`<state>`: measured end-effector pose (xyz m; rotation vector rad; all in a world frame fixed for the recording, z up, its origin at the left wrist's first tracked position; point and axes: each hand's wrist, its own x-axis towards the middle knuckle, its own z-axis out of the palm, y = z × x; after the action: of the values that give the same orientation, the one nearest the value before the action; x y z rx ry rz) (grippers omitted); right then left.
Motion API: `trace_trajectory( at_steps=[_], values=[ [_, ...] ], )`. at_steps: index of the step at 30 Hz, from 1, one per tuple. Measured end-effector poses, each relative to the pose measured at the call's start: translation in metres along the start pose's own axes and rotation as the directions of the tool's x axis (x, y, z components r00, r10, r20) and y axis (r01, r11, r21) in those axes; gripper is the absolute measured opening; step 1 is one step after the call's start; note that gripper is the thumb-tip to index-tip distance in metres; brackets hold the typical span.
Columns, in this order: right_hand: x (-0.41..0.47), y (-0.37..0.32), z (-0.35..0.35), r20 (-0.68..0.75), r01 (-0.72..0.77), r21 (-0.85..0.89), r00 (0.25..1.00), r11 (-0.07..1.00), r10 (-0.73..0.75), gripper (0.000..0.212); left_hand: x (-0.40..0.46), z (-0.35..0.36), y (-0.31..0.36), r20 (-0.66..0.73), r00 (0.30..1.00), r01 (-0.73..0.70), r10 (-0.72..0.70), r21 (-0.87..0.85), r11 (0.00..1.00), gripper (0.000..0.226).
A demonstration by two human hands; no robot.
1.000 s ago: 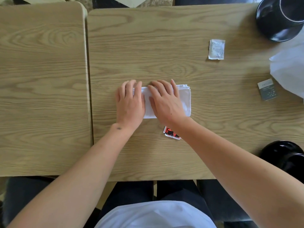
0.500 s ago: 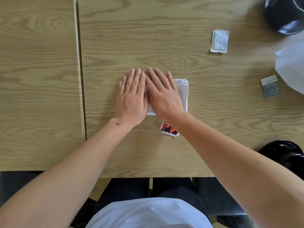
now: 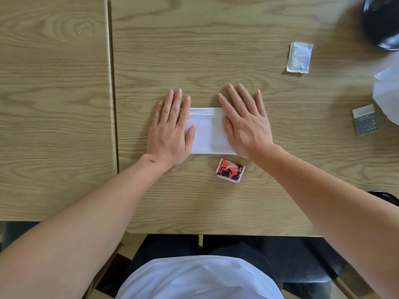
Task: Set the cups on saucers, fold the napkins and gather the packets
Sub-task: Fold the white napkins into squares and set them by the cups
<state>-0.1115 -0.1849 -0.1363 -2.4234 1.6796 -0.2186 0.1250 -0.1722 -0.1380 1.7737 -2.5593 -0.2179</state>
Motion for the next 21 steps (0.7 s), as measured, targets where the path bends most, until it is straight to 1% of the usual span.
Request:
trace_trajectory(
  at_steps=[5,10,12,14,15,17,18,19,20,21],
  values=[
    [-0.001,0.003,0.000,0.018,-0.028,0.023,0.999,0.999,0.028,0.052,0.000,0.000,0.001,0.035,0.999,0.010,-0.010,0.004,1.000,0.070],
    [-0.002,0.005,0.001,-0.057,-0.009,0.093,0.998,0.996,0.015,0.049,0.001,0.007,-0.002,0.023,1.000,0.003,-0.004,0.005,1.000,0.070],
    [-0.002,0.002,-0.001,-0.076,-0.004,0.105,0.997,0.994,0.012,0.047,0.001,0.005,-0.002,0.038,0.999,0.007,-0.007,0.001,1.000,0.070],
    [-0.001,-0.002,-0.009,-0.054,-0.037,0.103,0.998,0.994,0.042,0.046,0.003,-0.004,0.003,0.067,0.997,0.033,-0.032,-0.016,0.999,0.069],
    [-0.001,-0.004,-0.015,-0.025,-0.068,0.119,0.997,0.990,0.072,0.044,0.004,-0.012,0.005,0.087,0.995,0.063,-0.058,-0.062,0.996,0.068],
    [0.004,-0.004,-0.027,0.051,-0.143,0.140,0.989,0.980,0.137,0.041,0.006,-0.027,0.015,0.082,0.982,0.185,-0.172,-0.201,0.962,0.065],
    [0.009,-0.002,-0.033,0.108,-0.182,0.126,0.980,0.975,0.169,0.039,0.008,-0.036,0.022,0.043,0.964,0.265,-0.263,-0.266,0.927,0.063],
    [0.013,0.001,-0.039,0.180,-0.214,0.099,0.964,0.972,0.194,0.040,0.007,-0.044,0.028,-0.007,0.928,0.349,-0.373,-0.334,0.876,0.059],
    [0.017,0.003,-0.045,0.251,-0.234,0.074,0.945,0.969,0.209,0.042,0.004,-0.051,0.037,-0.034,0.865,0.441,-0.500,-0.422,0.792,0.055],
    [0.022,0.004,-0.050,0.313,-0.250,0.059,0.924,0.967,0.220,0.043,0.000,-0.059,0.048,-0.003,0.774,0.530,-0.633,-0.543,0.651,0.048]
  ],
)
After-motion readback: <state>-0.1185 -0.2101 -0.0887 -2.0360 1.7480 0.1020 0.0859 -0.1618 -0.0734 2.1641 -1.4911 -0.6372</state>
